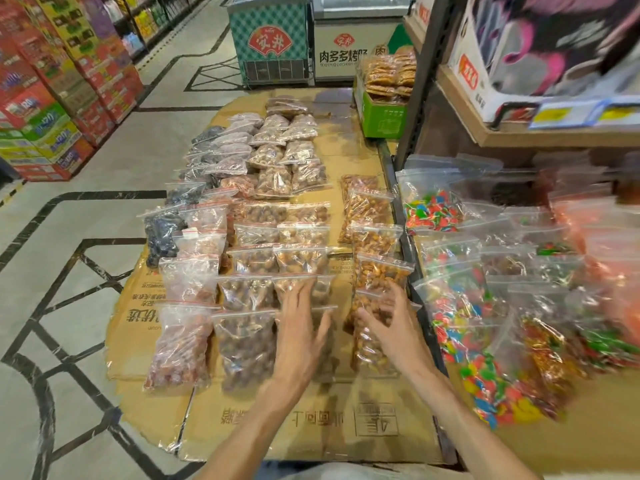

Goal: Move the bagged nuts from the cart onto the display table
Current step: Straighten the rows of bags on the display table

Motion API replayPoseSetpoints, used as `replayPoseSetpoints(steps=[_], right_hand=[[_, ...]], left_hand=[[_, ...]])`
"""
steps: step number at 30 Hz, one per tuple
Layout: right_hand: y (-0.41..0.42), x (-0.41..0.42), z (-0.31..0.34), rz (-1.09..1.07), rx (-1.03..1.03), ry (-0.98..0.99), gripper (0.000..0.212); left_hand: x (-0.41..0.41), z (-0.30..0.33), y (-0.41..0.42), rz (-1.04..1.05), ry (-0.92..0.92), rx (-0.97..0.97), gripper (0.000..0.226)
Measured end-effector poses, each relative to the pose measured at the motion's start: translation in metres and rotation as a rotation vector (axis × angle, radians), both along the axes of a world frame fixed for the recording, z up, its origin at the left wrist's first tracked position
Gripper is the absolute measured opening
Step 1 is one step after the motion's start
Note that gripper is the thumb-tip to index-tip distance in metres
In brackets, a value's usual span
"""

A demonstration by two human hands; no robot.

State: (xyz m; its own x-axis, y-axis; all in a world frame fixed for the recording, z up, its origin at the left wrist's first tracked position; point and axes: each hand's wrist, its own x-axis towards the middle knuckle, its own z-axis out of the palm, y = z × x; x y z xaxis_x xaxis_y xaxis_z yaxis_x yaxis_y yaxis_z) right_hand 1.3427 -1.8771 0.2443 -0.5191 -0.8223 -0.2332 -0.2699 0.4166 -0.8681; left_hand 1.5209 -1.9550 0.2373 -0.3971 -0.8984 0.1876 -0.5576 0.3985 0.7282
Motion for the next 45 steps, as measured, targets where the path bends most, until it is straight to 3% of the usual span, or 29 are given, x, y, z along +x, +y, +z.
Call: replayPoseSetpoints(steps=[11, 16, 22, 27, 32, 36, 45], right_hand=[[-0.061, -0.086, 0.017, -0.076, 0.007, 0.122, 0.074], [-0.114, -0.113, 0.018, 0.005, 0.033, 0.126, 0.081], [-0.193, -0.141, -0.006, 0.123, 0.119, 0.183, 0.086], [-0.236, -0.157, -0.039, 0.045, 0.268, 0.209, 0.092], [-0.253, -0.164, -0.055, 0.01, 0.331, 0.243, 0.091], [-0.26, -0.168, -0.058, 0.044, 0.247, 0.143, 0.077], [-0.255, -0.164, -0.054, 0.026, 0.178, 0.123, 0.074]], left_hand=[[-0.107, 0.01, -0.051, -0.085, 0.007, 0.145, 0.064], [-0.141, -0.003, -0.103, -0.082, -0.038, 0.199, 0.075], [-0.182, -0.015, -0.171, -0.026, -0.08, 0.252, 0.071], [-0.202, -0.042, -0.211, -0.039, -0.177, 0.295, 0.073], [-0.214, -0.056, -0.226, -0.034, -0.169, 0.286, 0.074], [-0.212, -0.06, -0.219, 0.025, -0.177, 0.219, 0.071], [-0.207, -0.056, -0.217, 0.004, -0.168, 0.243, 0.073]])
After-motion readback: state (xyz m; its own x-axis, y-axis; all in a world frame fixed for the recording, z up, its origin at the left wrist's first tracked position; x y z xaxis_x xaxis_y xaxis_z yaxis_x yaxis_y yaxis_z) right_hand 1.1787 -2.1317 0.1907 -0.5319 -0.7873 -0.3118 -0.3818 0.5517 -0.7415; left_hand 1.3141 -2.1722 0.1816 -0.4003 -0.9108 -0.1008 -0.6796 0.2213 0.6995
